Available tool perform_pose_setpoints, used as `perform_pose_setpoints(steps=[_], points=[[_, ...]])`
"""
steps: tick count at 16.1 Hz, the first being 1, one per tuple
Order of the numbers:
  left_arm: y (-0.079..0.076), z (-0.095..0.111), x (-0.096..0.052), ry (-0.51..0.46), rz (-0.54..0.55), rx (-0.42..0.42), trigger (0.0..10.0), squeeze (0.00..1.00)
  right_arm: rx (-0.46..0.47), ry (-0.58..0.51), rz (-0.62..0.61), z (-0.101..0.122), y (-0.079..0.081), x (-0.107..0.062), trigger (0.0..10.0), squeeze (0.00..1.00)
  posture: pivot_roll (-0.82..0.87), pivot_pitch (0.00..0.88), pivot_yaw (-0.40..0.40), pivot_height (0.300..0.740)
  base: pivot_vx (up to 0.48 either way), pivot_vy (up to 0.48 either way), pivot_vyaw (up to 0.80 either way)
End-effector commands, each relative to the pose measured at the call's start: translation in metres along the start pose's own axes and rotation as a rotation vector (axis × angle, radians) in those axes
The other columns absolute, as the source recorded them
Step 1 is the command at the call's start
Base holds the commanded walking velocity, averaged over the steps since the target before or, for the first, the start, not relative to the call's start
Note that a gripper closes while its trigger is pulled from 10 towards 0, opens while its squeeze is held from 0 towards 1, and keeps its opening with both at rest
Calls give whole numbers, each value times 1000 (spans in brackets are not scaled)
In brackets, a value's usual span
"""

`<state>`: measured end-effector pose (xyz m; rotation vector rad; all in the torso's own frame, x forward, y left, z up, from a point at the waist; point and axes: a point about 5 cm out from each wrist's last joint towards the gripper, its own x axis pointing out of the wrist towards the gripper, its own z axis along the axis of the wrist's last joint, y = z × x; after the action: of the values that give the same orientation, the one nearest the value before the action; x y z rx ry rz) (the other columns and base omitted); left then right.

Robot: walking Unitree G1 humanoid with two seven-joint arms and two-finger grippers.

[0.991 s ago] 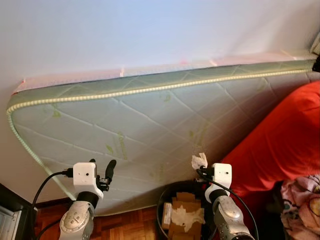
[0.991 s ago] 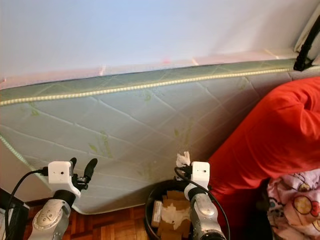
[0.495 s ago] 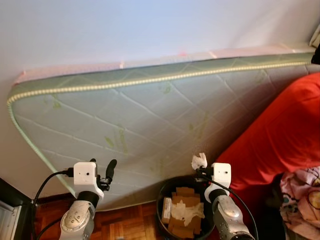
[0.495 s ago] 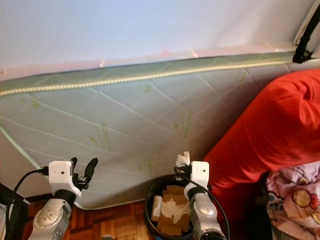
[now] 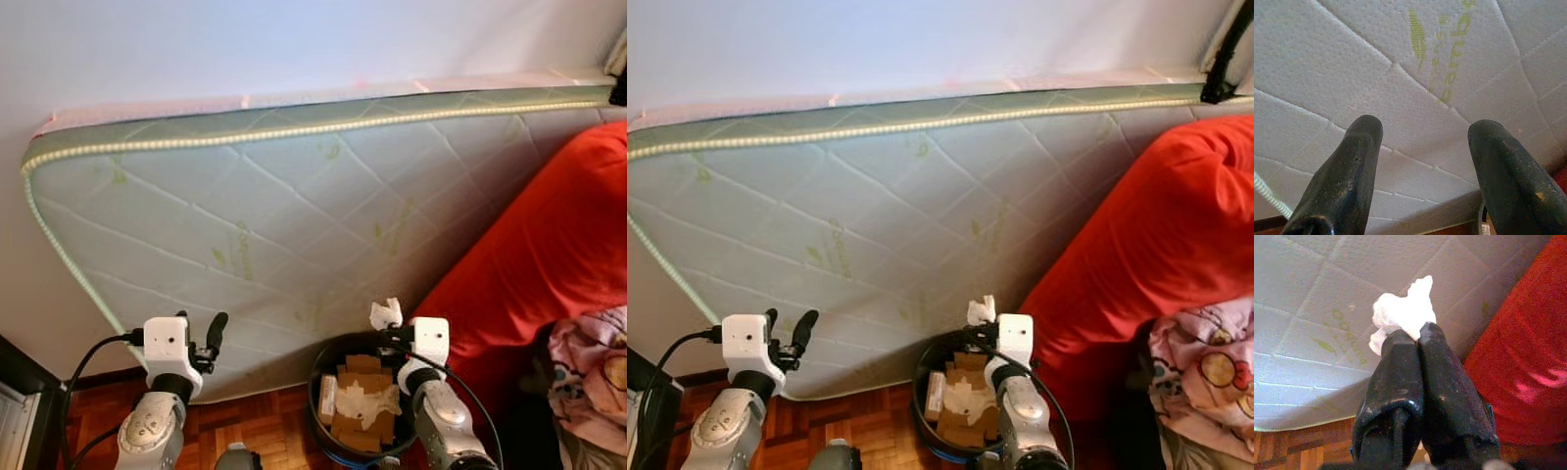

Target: Clean up the room

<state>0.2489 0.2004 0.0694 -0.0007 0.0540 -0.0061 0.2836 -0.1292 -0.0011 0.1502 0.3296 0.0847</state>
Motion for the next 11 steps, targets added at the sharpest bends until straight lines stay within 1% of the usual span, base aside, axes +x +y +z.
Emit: perform_pose_setpoints(steps=[1, 3, 7, 9, 10, 11], points=[[-1, 3, 0, -6, -1, 0, 10000, 0, -9, 21, 5, -3, 0, 0, 10000, 0, 143, 100, -46, 665, 0, 0, 0], [-2, 2, 0, -2, 5, -16, 10000, 0, -16, 28, 10, -3, 1, 0, 10000, 0, 143, 100, -46, 665, 0, 0, 0], [-3, 2, 0, -1, -2, -15, 10000, 0, -23, 29, 35, -2, 5, 1, 10000, 0, 143, 103, -44, 665, 0, 0, 0], [-4, 3, 0, -1, -3, -17, 10000, 0, -34, 51, 37, -2, 7, 3, 10000, 0, 145, 105, -43, 665, 0, 0, 0], [-4, 3, 0, -1, -3, -17, 10000, 0, -41, 59, 42, -2, 8, 4, 10000, 0, 148, 107, -43, 660, 0, 0, 0], [-4, 3, 0, -1, -5, -15, 10000, 0, -40, 46, 51, -1, 10, 4, 10000, 0, 146, 109, -43, 645, 0, 0, 0]])
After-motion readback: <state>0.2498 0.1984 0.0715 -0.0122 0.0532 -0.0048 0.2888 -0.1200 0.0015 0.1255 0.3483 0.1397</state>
